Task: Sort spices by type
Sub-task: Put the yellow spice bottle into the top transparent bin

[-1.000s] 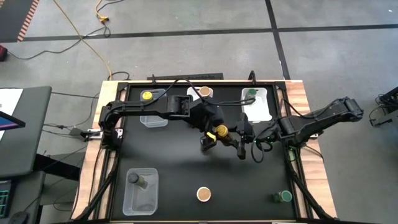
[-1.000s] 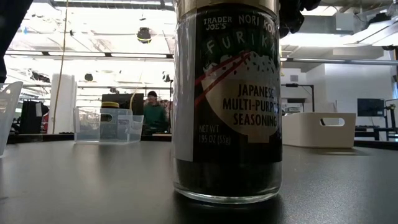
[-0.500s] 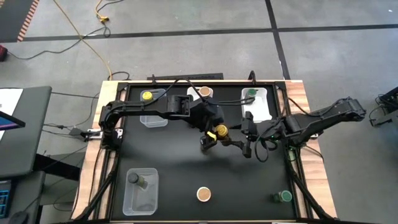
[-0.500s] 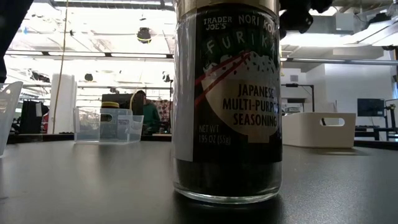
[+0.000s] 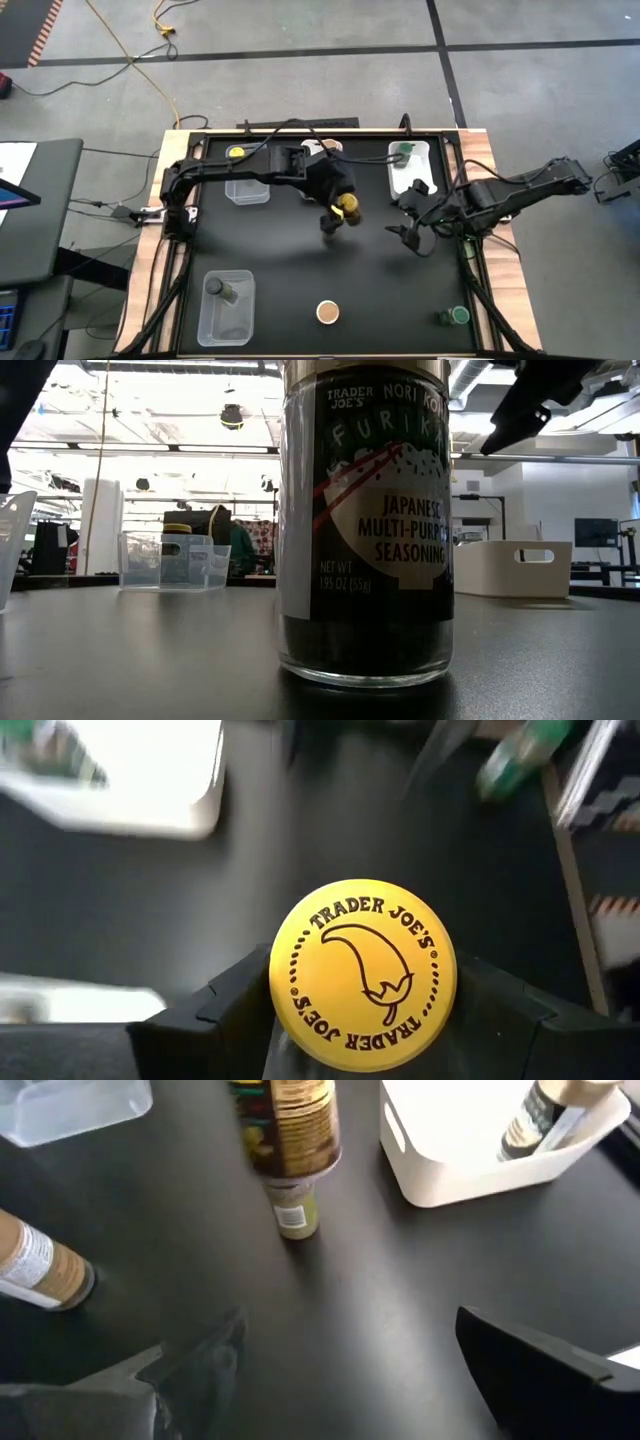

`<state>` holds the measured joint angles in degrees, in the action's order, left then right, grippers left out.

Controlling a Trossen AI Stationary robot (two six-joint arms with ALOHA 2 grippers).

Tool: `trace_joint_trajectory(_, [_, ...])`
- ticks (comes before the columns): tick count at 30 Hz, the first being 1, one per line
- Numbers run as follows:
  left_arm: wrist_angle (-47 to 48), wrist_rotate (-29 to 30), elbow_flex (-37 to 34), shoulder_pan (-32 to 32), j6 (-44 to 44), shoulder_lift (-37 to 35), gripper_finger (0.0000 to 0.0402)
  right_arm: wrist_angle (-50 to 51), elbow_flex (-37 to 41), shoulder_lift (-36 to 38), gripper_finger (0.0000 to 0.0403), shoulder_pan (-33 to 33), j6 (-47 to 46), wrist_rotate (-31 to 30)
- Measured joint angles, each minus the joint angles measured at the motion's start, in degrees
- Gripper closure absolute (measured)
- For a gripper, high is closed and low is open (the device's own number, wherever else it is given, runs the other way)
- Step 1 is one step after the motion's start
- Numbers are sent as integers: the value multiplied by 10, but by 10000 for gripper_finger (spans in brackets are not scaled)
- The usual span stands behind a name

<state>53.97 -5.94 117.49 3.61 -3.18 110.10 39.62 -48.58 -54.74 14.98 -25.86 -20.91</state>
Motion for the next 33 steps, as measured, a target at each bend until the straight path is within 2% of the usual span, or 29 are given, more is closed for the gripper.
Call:
trace_joint_trajectory(6, [110, -14, 0, 63, 76, -14, 166, -4, 0, -6, 17, 0, -37, 0])
trace_joint_trajectory(11, [131, -40, 0, 129, 131, -46, 166, -8, 0, -9, 17, -2, -66, -1])
trace_joint_trajectory(19, [233, -33, -1, 254, 160, -123, 166, -38, 0, -9, 17, -24, -73, -2])
trace_joint_trajectory(21, [248, -31, -20, 282, 168, -145, 166, -53, 0, -9, 17, -33, -73, -2])
trace_joint_trajectory(23, [247, -31, -57, 306, 169, -174, 166, -67, 0, -9, 17, -42, -73, -2])
trace_joint_trajectory(26, [211, -30, -156, 332, 164, -231, 166, -81, 0, -9, 17, -54, -73, -2])
trace_joint_trajectory(30, [95, -35, -310, 356, 147, -314, 166, -90, 0, -9, 17, -66, -73, -2])
trace_joint_trajectory(33, [28, -43, -395, 364, 137, -349, 166, -89, 0, -9, 17, -73, -73, -2])
